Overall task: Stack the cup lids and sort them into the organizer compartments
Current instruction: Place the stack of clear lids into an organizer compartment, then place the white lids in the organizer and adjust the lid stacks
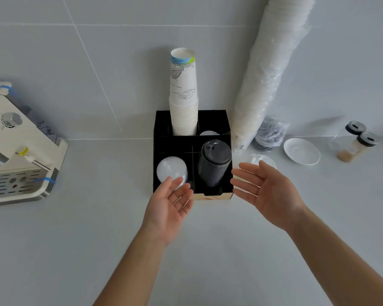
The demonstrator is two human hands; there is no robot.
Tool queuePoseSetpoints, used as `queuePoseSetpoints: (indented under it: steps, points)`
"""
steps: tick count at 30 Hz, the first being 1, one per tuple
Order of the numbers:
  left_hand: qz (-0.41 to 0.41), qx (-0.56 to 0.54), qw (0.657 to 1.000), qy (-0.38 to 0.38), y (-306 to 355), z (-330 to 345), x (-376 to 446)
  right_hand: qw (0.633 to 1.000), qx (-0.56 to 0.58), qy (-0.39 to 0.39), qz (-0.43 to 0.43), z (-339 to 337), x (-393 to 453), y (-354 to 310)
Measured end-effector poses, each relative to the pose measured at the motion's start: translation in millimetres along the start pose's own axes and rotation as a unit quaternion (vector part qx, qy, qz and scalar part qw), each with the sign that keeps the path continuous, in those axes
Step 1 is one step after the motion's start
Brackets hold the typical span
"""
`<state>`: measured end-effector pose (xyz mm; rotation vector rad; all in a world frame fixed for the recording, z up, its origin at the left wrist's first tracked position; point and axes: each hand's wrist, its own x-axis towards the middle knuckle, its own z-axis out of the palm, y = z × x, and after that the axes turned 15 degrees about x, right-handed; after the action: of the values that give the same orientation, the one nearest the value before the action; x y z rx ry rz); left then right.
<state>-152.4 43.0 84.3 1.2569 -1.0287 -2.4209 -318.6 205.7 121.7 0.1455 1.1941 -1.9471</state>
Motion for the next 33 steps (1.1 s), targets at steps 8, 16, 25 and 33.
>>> queuePoseSetpoints:
  steps: [8,16,25,33]
  points:
    - [-0.027,0.029,0.999,-0.001,-32.5,58.1,3.1,0.999,0.027,0.035,-0.002,-69.7,-0.8,-34.8]
    - [-0.044,0.062,0.997,0.011,-57.9,104.6,15.7,0.996,0.040,0.074,0.016,-134.7,13.5,-64.2]
    - [-0.083,0.144,0.985,0.034,-85.0,139.5,44.4,0.994,0.051,0.080,0.048,-171.1,47.3,-80.9]
    - [-0.100,0.187,0.976,0.054,-88.0,169.9,78.0,0.991,0.014,0.090,0.097,-187.7,94.9,-77.9]
